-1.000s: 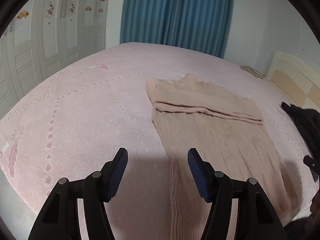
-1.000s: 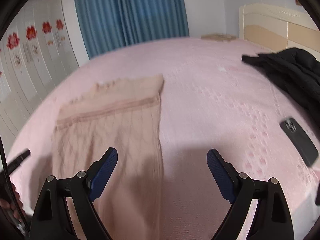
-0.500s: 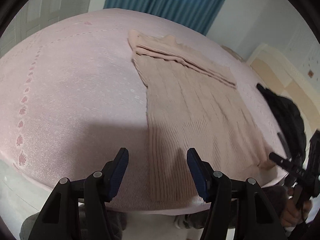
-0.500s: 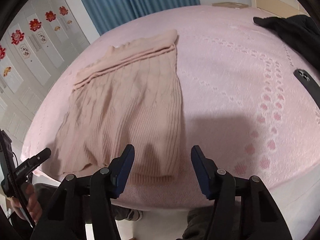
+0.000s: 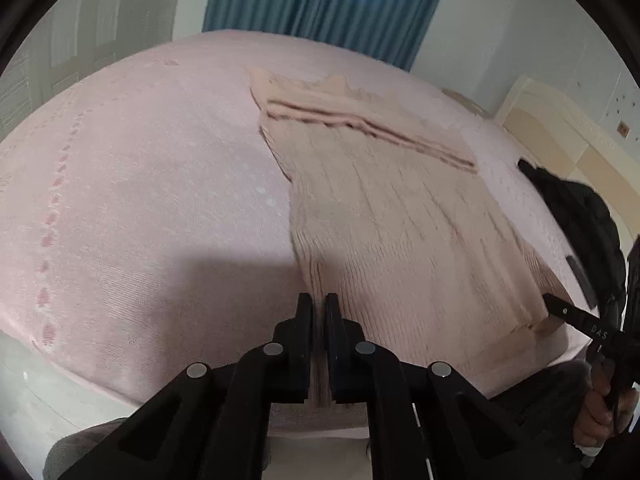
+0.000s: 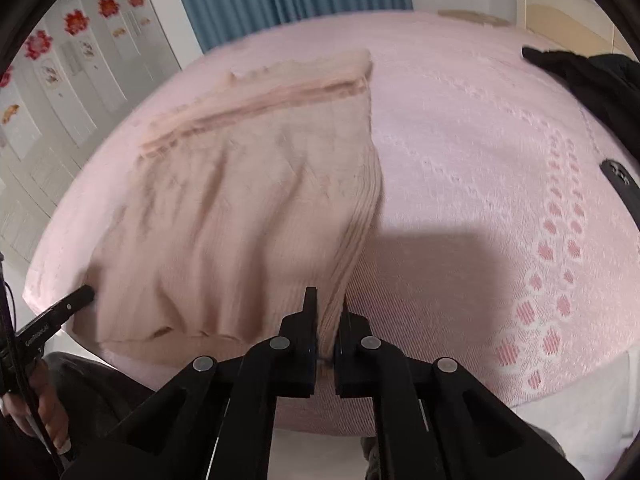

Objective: Fold small clothes

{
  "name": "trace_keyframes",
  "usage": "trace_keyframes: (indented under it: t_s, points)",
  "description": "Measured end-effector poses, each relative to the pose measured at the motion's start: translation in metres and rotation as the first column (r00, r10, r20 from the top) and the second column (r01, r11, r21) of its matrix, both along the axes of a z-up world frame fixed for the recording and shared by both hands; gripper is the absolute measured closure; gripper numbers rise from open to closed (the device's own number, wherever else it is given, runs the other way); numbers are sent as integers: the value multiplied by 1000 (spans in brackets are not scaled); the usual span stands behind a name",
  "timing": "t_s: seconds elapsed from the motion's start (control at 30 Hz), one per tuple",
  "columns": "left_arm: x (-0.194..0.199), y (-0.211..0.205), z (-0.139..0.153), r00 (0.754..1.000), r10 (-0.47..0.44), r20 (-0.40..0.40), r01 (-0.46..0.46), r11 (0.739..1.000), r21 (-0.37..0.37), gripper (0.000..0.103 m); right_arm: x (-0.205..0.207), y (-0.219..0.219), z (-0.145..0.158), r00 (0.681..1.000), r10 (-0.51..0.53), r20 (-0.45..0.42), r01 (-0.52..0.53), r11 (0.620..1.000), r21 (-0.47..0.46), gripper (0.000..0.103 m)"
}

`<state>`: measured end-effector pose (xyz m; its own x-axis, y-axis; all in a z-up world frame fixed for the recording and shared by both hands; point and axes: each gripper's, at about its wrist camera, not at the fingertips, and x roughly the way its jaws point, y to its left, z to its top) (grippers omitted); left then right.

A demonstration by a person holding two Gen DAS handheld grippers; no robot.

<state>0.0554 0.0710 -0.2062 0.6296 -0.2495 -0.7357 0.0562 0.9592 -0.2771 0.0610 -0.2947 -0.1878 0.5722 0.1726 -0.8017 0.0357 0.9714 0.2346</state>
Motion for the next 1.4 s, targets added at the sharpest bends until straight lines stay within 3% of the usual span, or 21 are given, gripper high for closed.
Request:
trace_keyframes:
  t_s: [0.13, 0.3, 0.47, 0.93, 1.17, 1.4]
  points:
    - [-4, 20, -2, 999, 35, -33, -38, 995, -94, 96, -16, -18, 13, 995, -63, 79, 60, 997, 40, 98]
    - [-3, 18, -12, 994, 8, -106, -20, 994, -109, 95, -7, -20, 1, 997, -72, -16, 73, 996, 58, 97]
    - [2, 19, -15, 992, -27, -125, 1, 978, -206, 72, -2, -14, -5, 998, -46, -51, 49, 996, 69, 91]
    - [51, 13, -23, 988, 18, -150, -67, 944, -323, 73, 48, -34, -25, 990, -65, -123, 94, 963, 251, 87]
    - [33, 13, -24, 987, -12, -162, -44, 939, -341, 74, 44, -29, -24, 989, -47, -139, 83, 959, 270, 86]
    - [-9, -1, -14, 987, -57, -150, 18, 968, -249, 75, 16, -18, -15, 989, -15, -150, 46, 977, 207, 86]
